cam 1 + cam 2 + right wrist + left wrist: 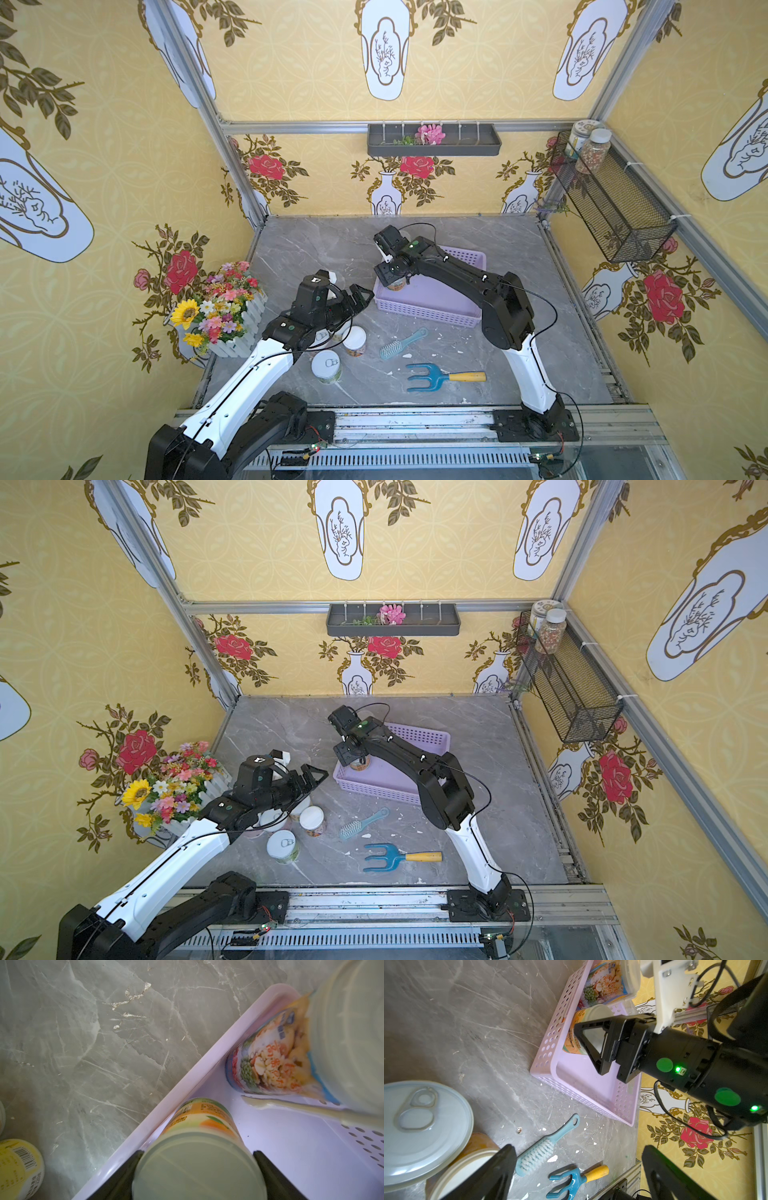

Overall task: Put the canned food in the basket
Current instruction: Place the canned food in the basket.

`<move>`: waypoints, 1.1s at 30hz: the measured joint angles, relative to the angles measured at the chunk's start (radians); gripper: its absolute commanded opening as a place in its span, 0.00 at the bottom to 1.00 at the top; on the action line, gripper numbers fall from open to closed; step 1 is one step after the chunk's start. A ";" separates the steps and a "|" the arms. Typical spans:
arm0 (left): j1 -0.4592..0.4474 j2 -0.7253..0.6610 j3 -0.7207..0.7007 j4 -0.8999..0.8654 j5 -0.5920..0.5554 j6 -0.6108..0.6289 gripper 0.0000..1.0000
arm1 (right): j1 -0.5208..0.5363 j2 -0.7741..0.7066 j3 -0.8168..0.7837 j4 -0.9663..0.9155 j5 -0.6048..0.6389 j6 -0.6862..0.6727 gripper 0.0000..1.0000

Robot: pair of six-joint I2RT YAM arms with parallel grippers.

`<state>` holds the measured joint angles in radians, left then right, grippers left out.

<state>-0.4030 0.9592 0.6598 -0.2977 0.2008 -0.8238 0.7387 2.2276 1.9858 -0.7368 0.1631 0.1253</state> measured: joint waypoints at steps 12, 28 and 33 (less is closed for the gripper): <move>0.000 0.005 -0.002 0.014 0.001 -0.011 1.00 | -0.040 -0.001 -0.071 0.093 0.003 0.033 0.68; 0.000 0.005 0.000 0.013 0.001 -0.014 1.00 | -0.052 0.021 -0.089 0.179 -0.008 0.051 0.70; 0.000 0.005 0.000 0.013 0.000 -0.014 1.00 | -0.056 0.026 -0.092 0.198 -0.007 0.051 0.82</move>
<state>-0.4030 0.9638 0.6598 -0.2852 0.2012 -0.8379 0.6830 2.2539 1.8938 -0.5392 0.1558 0.1764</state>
